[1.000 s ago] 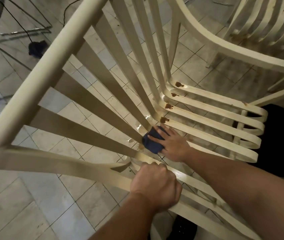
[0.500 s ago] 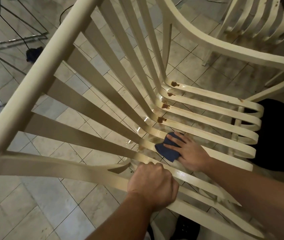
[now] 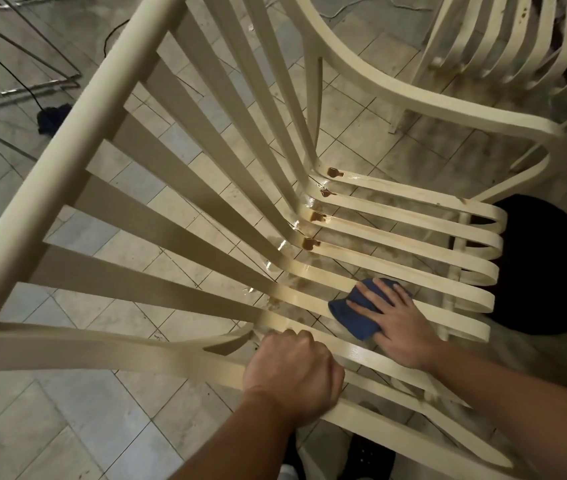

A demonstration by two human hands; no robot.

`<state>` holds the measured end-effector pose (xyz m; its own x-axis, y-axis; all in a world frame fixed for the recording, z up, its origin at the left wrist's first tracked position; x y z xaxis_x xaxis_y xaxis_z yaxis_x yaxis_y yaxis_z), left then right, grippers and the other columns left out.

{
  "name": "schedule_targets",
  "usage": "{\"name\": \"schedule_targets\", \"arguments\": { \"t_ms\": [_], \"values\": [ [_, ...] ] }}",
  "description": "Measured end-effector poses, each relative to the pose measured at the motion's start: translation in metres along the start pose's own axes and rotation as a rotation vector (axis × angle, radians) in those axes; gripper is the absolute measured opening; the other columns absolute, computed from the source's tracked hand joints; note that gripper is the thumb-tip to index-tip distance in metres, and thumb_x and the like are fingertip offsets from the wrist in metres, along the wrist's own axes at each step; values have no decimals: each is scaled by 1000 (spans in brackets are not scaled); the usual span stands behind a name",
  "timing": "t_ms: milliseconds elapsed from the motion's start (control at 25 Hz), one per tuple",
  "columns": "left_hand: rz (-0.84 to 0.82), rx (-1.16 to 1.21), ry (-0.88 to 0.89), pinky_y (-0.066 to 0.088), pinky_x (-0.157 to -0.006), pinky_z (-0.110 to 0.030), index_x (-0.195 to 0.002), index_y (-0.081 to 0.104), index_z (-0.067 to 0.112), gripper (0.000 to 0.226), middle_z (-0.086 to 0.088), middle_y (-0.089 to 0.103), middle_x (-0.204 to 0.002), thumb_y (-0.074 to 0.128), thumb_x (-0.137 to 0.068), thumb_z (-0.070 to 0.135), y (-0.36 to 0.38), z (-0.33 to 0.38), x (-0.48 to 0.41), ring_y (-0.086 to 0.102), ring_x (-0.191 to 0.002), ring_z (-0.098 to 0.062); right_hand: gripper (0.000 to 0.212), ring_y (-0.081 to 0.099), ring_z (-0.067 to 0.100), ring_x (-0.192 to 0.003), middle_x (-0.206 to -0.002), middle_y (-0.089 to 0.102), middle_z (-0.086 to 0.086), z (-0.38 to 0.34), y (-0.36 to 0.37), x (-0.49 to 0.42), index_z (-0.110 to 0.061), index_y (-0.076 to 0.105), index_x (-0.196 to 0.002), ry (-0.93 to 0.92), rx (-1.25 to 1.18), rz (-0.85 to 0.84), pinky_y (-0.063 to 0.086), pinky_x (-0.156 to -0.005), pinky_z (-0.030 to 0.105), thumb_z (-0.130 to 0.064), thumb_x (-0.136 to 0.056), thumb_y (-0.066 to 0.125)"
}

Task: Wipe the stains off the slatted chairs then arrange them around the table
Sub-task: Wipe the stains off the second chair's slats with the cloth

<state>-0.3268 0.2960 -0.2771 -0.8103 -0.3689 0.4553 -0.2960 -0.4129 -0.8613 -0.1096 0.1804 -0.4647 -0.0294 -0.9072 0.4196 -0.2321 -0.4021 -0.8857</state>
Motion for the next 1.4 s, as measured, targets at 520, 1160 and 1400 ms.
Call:
{"name": "schedule_targets", "arguments": {
  "t_ms": [520, 1160, 1400],
  "values": [
    [-31, -69, -16, 43, -62, -35, -67, 47, 18, 50, -5, 53, -68, 23, -102, 44, -2, 3, 0, 51, -61, -24, 62, -18, 29, -155, -171, -11, -1, -92, -29, -97, -46, 3, -160, -26, -49, -94, -15, -122, 54, -53, -102, 24],
    [-39, -70, -34, 55, -68, -34, -76, 59, 19, 57, 2, 58, -73, 19, -102, 49, -2, 5, 1, 58, -64, -16, 36, 71, 22, -97, -104, 75, 7, -26, -74, -7, -10, 65, -115, 664, -1791, 156, 55, -84, 30, -41, -101, 55],
    [-24, -94, -50, 55, -69, -33, -72, 56, 20, 55, 3, 57, -71, 18, -102, 48, -1, 5, 1, 57, -63, -14, 14, 68, 27, -102, -116, 71, 12, 20, -60, 37, -20, 62, -107, 872, -1700, 334, 55, -93, 44, -20, -95, 69]
  ]
}}
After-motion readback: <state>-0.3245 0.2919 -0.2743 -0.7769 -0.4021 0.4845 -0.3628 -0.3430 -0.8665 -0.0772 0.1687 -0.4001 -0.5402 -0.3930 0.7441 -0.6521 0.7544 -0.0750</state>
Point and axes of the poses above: each hand's wrist, its own x-axis away from the middle knuckle, its own y-axis out of the palm, z = x × y, the point moved 1 cm from there along -x, towards the middle knuckle
